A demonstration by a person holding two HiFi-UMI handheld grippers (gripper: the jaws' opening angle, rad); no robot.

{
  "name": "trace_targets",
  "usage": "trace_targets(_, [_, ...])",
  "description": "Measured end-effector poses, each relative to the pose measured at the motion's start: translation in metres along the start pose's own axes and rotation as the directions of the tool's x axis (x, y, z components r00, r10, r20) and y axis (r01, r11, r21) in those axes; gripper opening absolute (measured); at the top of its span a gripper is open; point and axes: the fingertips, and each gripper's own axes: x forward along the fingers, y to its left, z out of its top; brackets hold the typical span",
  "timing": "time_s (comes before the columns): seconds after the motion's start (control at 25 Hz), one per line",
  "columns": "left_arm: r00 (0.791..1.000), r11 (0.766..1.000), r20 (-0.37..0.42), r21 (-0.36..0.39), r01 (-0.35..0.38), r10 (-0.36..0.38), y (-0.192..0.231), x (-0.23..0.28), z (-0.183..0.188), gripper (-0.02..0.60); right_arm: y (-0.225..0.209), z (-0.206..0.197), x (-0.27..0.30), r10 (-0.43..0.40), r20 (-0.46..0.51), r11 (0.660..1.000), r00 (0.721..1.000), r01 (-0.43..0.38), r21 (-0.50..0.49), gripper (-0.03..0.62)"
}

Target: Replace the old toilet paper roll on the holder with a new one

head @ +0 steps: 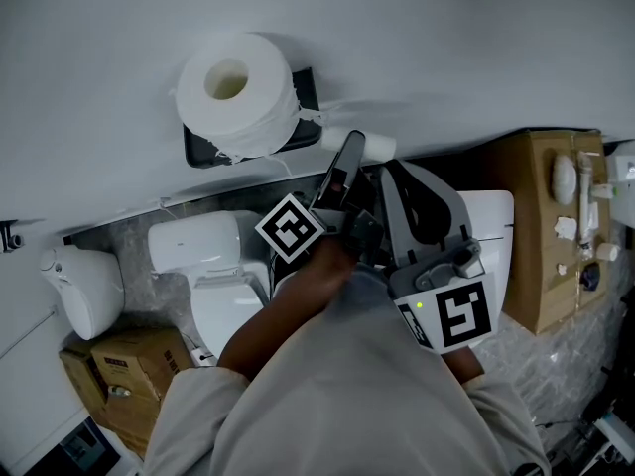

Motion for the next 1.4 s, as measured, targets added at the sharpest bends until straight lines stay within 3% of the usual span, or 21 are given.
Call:
trace_targets(0.28, [0.999,0.996,-0.038,0.088,0.0,0.003,-0.008,-0.002,-0.013,0.196,-0.012,-0.001,-0.006,-0.029,0.001,1.0,1.0,0.029,0.011,0.018])
trace_targets(0.88, [0.999,0.99,-0.01,0.139,-0.04,0.042,-0.01,-0.03,-0.002,0.195,-0.004,-0.005,0.0,0.003,0.002,0.999,1.0,-0.003,0.033,0.018])
trace_targets(1.12, [0.994,0.963,0.002,0.246,-0.107,0.11,-0.005,-0.052,0.005,0.195,0.005,-0.009,0.0,0.03,-0.003,0.999,1.0,-0.029,0.035,0.018])
trace_targets(1.24, [0.998,0.978,0.018,0.197,-0.06,0.058,-0.012,-0.057,0.007,0.195,0.013,-0.009,0.0,0.048,-0.002,0.998,0.999,-0.048,0.034,0.018])
trace_targets(1.4, [0.997,0.975,0.041,0.207,-0.078,0.071,-0.013,-0.075,0.015,0.195,0.026,-0.01,0.0,0.077,-0.003,0.997,0.997,-0.077,0.03,0.018])
